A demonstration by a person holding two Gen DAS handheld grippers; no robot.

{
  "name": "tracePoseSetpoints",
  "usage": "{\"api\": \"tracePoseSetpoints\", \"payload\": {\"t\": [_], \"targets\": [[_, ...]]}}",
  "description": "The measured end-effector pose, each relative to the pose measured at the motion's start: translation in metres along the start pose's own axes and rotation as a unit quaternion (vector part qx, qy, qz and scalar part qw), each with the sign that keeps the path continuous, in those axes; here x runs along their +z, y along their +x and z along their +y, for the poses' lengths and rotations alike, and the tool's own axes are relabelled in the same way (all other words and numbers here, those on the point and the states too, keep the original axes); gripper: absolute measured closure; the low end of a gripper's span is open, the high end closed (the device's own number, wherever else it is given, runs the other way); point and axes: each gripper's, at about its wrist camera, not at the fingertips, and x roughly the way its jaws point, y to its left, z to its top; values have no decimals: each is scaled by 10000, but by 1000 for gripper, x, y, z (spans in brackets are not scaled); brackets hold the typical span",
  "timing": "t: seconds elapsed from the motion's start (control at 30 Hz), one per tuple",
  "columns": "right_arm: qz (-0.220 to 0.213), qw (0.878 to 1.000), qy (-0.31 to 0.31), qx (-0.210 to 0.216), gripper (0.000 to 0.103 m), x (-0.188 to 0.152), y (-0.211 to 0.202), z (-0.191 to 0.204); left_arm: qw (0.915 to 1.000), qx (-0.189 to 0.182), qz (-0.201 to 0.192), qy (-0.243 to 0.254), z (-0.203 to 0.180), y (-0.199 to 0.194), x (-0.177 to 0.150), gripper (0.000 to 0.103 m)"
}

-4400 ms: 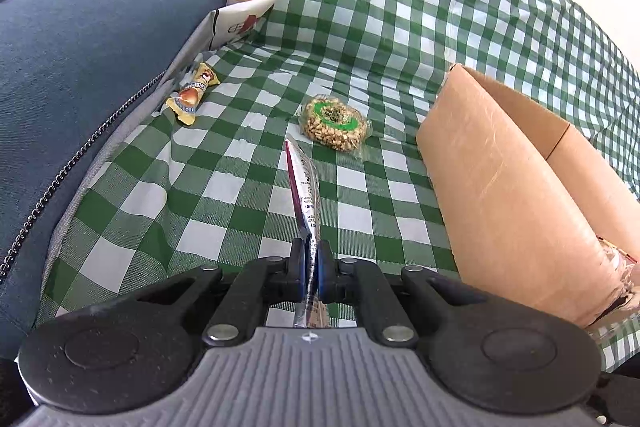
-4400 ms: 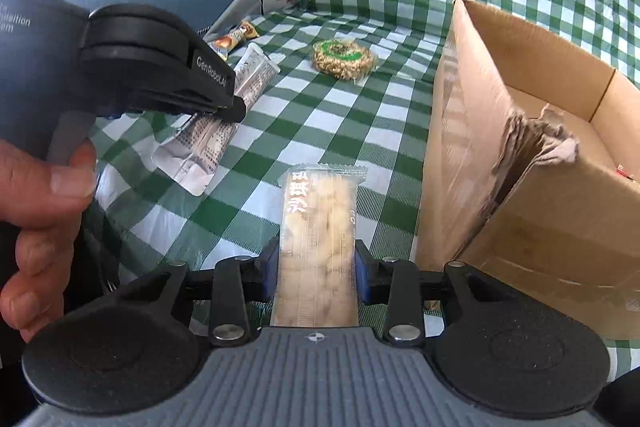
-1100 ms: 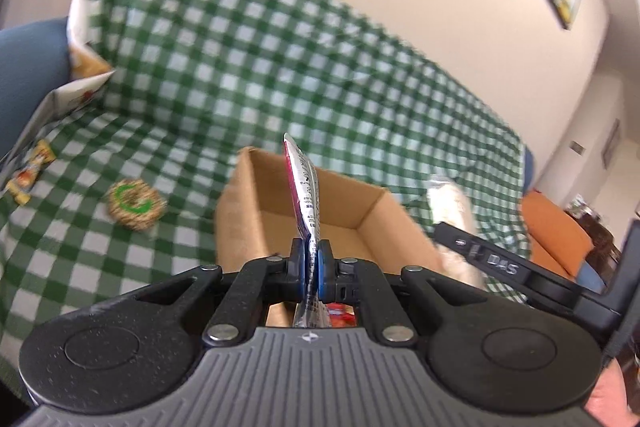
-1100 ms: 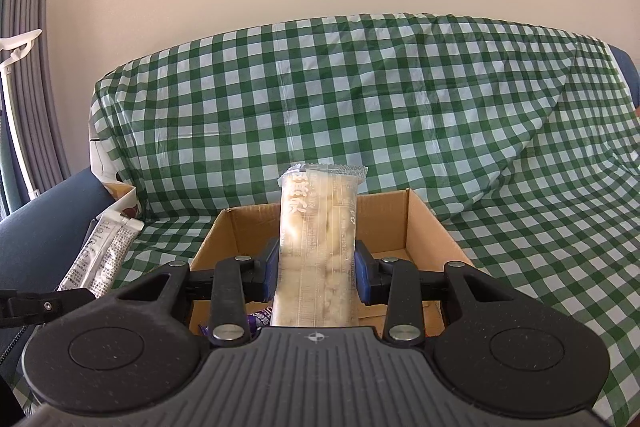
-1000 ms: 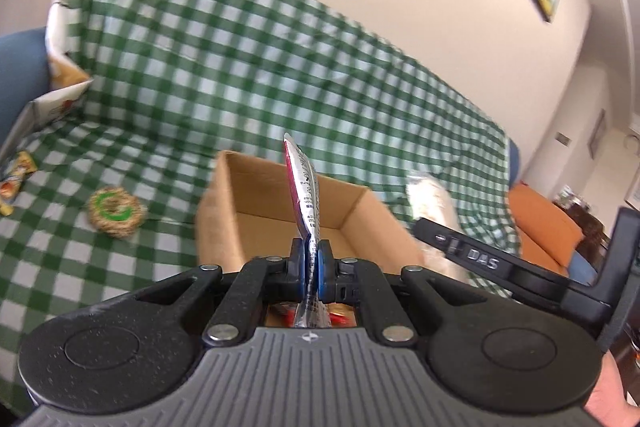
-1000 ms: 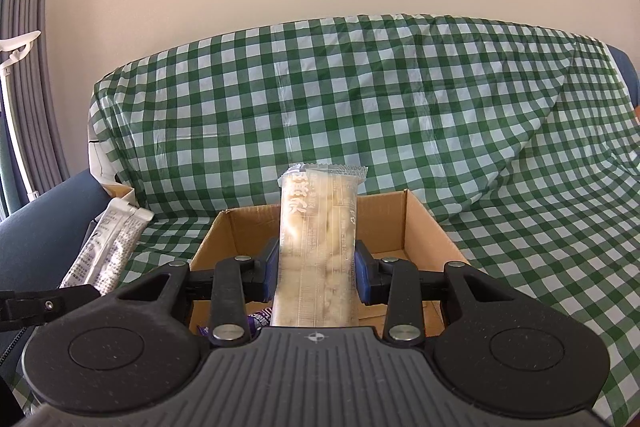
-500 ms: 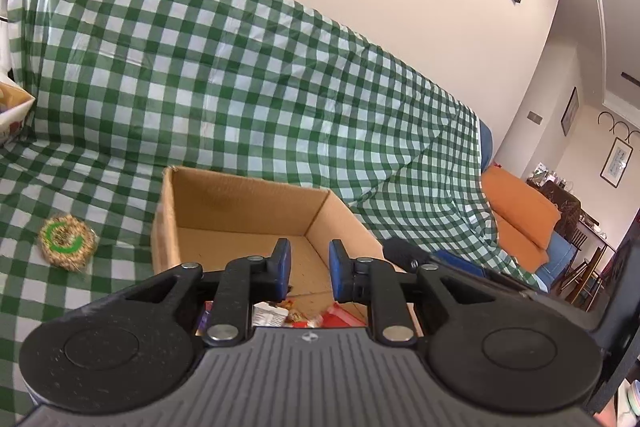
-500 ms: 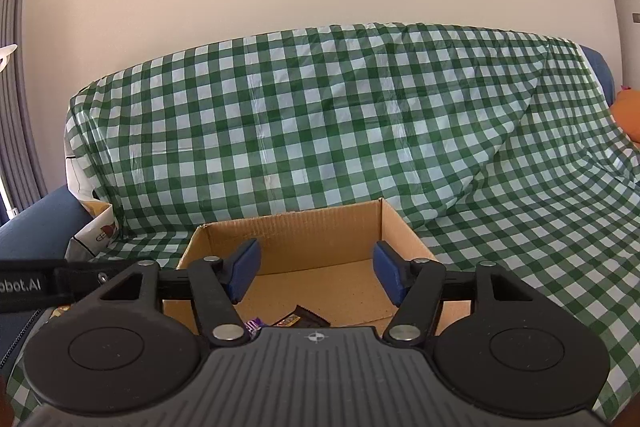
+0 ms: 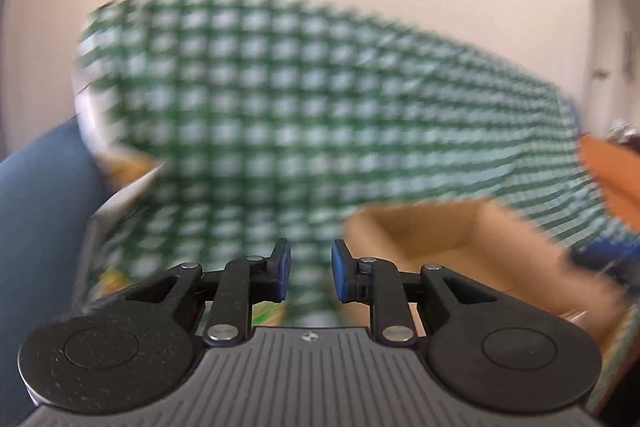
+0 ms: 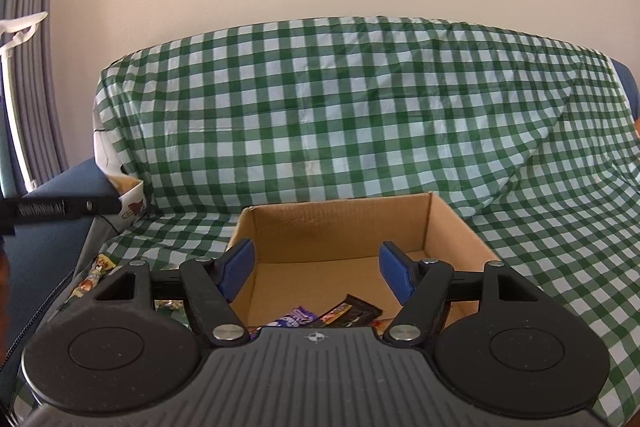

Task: Organize snacks
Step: 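Move the left tool to the yellow candy stick while the right tool reaches the round grain cake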

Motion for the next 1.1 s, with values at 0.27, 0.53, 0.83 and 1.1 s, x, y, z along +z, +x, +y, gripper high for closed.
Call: {"api": "tracePoseSetpoints", "payload": {"t": [0.27,0.53,0.83,1.1], "targets": [[121,9989,-422,156,33,-3,14,30,9883,1325,293,-691,74,38,-41,84],[223,9953,-602,728,51,0,25,50,9690,2361,499,-531,106,66,-67,83],[712,9885,-274,1303,31,39,85,85,9646,2575,369,-433,114,87,-67,68],[1278,9847,41,1181,23,43,146,167,9606,2687,341,-620,128,96,-64,62]]}}
